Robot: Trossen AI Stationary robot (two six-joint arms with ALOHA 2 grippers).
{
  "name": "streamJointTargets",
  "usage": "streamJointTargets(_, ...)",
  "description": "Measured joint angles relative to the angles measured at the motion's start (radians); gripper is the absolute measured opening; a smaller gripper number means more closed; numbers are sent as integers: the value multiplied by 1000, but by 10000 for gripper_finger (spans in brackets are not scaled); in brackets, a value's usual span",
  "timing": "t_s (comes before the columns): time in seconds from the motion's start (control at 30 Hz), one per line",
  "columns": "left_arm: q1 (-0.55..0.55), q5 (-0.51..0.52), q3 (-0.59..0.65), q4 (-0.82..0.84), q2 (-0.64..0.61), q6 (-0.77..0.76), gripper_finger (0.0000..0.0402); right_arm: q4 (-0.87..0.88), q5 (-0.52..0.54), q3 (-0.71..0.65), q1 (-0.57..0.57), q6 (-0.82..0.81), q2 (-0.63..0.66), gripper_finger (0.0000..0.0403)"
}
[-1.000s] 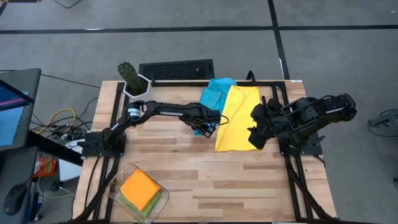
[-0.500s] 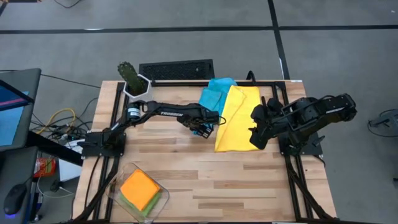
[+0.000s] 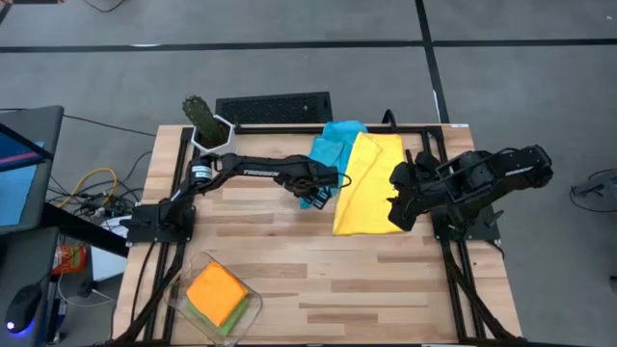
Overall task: Fold microfiber towels
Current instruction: Fold the blue microfiber towel
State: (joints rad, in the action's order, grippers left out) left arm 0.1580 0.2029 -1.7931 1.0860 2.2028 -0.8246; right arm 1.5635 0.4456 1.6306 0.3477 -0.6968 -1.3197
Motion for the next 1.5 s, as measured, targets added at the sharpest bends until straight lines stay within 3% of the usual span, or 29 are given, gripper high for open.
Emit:
streamJointTargets(0.67, -17, 14, 11, -29, 7, 26, 196, 3, 1, 0, 0, 12, 0, 280)
streamJointTargets(1.17, -27, 4, 11, -22, 7, 18, 172, 5, 1, 0, 0, 26, 0, 280)
streamJointTargets(1.5, -27, 4, 11, -4, 7, 16, 136, 7, 0, 0, 0, 26, 0, 280)
